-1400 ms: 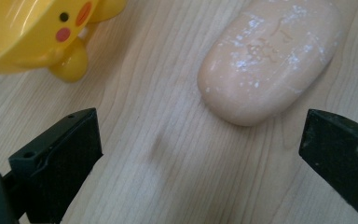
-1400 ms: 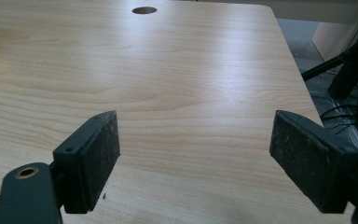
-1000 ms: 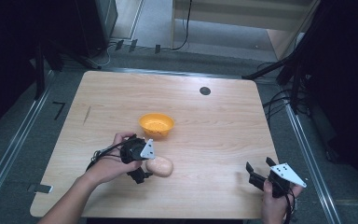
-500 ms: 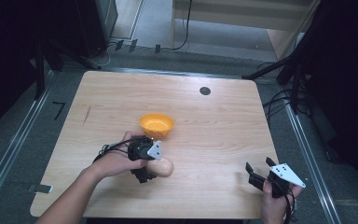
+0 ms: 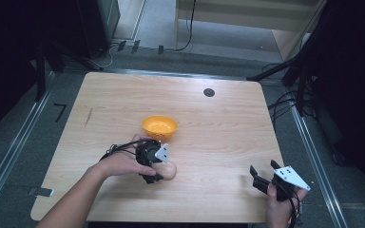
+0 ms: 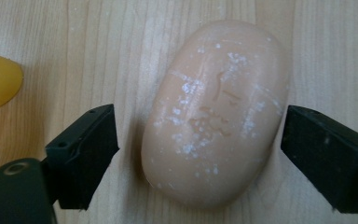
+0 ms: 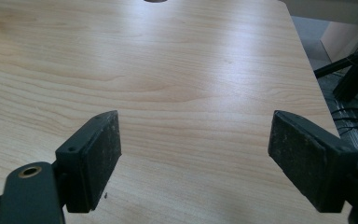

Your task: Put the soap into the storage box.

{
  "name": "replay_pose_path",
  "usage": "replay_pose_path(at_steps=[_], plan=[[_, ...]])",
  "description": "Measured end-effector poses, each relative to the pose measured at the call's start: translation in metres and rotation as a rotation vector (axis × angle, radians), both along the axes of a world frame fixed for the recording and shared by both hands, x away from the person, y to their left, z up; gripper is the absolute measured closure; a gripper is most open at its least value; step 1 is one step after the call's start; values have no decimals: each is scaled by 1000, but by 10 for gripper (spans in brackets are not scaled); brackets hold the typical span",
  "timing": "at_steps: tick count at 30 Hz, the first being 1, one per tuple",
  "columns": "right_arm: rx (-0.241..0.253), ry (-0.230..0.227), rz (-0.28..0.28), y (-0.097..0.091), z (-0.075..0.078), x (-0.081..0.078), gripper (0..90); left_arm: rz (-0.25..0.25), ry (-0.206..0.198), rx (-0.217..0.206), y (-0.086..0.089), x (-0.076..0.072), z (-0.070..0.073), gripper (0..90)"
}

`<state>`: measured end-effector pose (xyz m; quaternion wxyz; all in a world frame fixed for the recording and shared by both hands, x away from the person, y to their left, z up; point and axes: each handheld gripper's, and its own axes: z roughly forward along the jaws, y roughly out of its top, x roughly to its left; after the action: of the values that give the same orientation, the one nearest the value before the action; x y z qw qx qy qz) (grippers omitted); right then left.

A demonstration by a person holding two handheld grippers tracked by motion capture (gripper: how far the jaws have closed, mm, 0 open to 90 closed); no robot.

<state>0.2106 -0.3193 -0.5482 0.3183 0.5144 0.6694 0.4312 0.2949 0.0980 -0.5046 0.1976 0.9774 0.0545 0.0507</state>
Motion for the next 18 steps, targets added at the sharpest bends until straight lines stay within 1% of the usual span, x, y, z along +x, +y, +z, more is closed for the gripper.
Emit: replay_pose_path(at_steps=[5, 7, 9, 11, 16, 18], plan=[[-1, 7, -6, 1, 0, 0, 180, -9, 29, 9, -2, 2, -5, 147], [-2, 5, -5, 1, 0, 1, 180, -6, 37, 1, -3, 2, -5, 148], [-2, 6, -6, 1, 0, 1, 180, -9, 46, 3, -4, 2, -5, 151], [-2, 7, -6, 1, 0, 1, 181, -9, 63, 1, -5, 3, -6, 150], [-1, 10, -8, 0, 0, 1, 183, -9, 63, 4, -7, 2, -6, 150], [-2, 12, -8, 0, 0, 1, 184, -8, 63, -2, -7, 2, -5, 173]])
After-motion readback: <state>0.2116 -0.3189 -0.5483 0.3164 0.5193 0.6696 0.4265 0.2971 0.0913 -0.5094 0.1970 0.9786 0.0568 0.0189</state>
